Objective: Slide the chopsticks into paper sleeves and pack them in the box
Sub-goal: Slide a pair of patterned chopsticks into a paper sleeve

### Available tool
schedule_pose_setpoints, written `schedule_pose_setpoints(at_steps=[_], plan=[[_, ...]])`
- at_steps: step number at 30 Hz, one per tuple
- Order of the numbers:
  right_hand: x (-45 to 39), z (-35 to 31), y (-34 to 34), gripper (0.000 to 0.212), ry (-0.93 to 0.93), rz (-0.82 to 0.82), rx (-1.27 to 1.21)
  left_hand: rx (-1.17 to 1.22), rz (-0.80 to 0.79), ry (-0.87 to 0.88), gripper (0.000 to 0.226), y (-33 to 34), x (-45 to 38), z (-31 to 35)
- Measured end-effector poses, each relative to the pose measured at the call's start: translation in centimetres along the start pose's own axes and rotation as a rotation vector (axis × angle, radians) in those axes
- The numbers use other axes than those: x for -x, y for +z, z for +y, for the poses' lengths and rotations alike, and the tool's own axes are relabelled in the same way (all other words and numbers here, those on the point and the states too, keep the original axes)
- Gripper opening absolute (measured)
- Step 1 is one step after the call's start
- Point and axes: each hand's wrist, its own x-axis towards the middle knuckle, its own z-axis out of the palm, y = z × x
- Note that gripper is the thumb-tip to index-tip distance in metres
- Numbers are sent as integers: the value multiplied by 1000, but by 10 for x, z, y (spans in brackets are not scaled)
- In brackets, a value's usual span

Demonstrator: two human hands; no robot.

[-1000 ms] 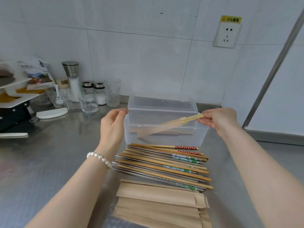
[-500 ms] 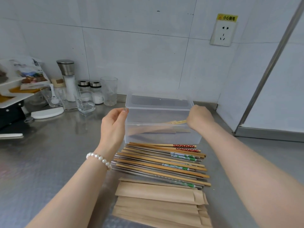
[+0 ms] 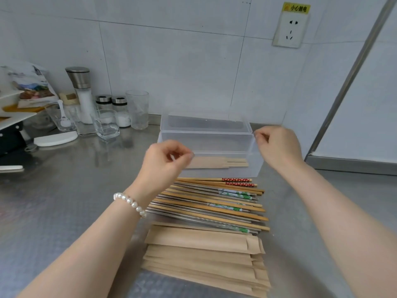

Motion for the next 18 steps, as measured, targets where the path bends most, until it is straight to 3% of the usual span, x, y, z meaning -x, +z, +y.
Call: schedule_pose_setpoints(at_steps=[2, 6, 8, 12, 18], plan=[[13, -1, -3, 18, 4, -66, -108, -125, -217, 36, 12, 10, 7, 1], [35, -8, -4, 9, -19, -440, -266, -270, -528, 4, 13, 27, 19, 0], [43, -7, -2, 18, -5, -557, -373, -317, -621, -17, 18, 31, 23, 2], [49, 0, -12, 13, 20, -843, -447, -277, -756, -43, 27, 32, 29, 12], [57, 3, -41, 18, -27, -1274, -321, -286, -935, -7, 39, 34, 35, 23]])
